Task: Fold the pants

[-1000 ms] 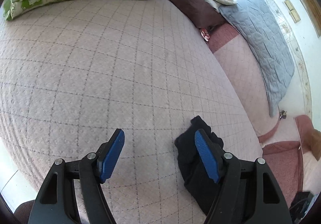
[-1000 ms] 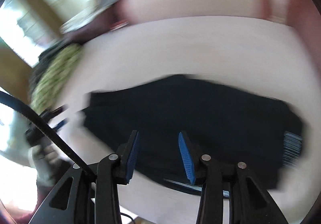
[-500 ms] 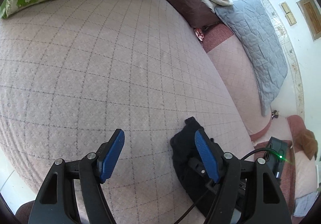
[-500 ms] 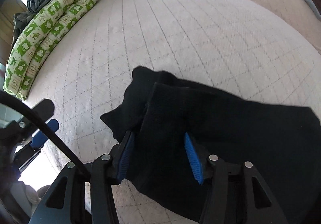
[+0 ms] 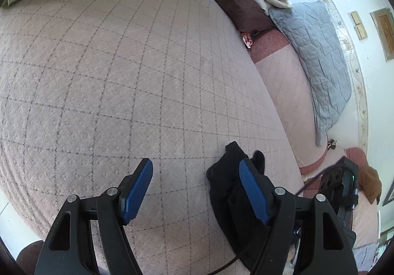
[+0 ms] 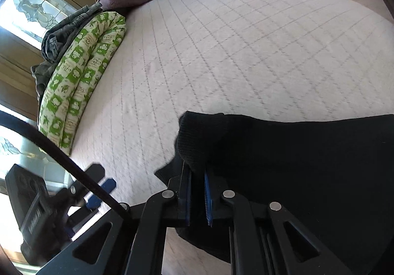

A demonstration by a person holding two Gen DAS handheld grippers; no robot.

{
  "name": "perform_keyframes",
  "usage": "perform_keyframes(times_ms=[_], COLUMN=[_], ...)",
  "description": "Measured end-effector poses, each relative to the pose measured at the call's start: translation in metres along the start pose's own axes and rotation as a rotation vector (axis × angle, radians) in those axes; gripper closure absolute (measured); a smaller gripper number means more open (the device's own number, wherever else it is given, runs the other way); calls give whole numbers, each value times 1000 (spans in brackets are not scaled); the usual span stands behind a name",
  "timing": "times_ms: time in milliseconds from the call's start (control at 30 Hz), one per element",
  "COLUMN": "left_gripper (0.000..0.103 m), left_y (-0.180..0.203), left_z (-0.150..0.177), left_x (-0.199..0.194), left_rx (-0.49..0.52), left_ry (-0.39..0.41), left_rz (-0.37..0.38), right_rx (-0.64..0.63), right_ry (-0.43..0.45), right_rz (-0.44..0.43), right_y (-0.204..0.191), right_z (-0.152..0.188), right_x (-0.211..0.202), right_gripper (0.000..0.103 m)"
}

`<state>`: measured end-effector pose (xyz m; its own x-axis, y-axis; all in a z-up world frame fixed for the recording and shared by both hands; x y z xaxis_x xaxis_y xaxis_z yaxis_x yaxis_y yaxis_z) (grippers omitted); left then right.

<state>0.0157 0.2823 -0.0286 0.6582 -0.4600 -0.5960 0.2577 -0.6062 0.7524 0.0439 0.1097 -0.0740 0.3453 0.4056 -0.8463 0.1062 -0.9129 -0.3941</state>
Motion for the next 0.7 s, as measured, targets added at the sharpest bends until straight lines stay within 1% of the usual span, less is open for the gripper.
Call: perform_keyframes(times_ms=[100, 133, 167, 200, 233, 267, 333, 467, 567, 633, 667, 700], left_gripper=[31, 31, 31, 31, 31, 31, 31, 31, 31, 31, 31, 31], left_y=[-3, -4, -4, -3, -3, -2, -2, -1, 1, 1, 2, 5], left_z=[0, -1, 0, 0, -1, 0, -1, 1, 5, 7, 8, 11], left_x=[1, 1, 1, 1, 1, 1, 2, 4, 8, 10, 11, 14], left_rx=[-14, -14, -12, -7, -1, 3, 8, 1, 12, 17, 22, 37], left_ry=[0, 0, 2, 5, 7, 9, 19, 25, 15, 9, 6, -1], left_rz=[-12, -12, -14, -20, -23, -27, -43, -55, -68, -81, -86, -91], right_rx=[-12, -14, -20, -18, -2, 23, 73, 146, 211, 245, 223, 163], right_ry=[-10, -24, -32, -44, -49, -44, -7, 17, 18, -5, -12, -6], right_rz=[9, -4, -35, -88, -164, -222, -312, -401, -428, -444, -430, -396], right_y=[-8, -9, -10, -12, -12, -11, -5, 18, 32, 34, 29, 20], right_z=[-2, -2, -2, -2, -2, -3, -5, -9, -9, -11, -13, -16], right_x=[9, 13, 15, 17, 15, 12, -2, -13, -9, 0, 1, 0], right_gripper=[93, 89, 75, 63, 43, 35, 33, 34, 34, 34, 34, 34])
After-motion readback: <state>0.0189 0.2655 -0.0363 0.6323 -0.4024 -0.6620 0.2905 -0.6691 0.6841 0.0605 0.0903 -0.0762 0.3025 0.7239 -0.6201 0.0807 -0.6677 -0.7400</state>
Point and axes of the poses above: each gripper's, at about its wrist camera, not at the fingertips, and x roughly the way its jaws point, y to its right, z to its underside, the point moved 5 cm from there along x, roughly the way its jaws point, and after that the axes turned 7 degrees about z, right-handed, at the moved point
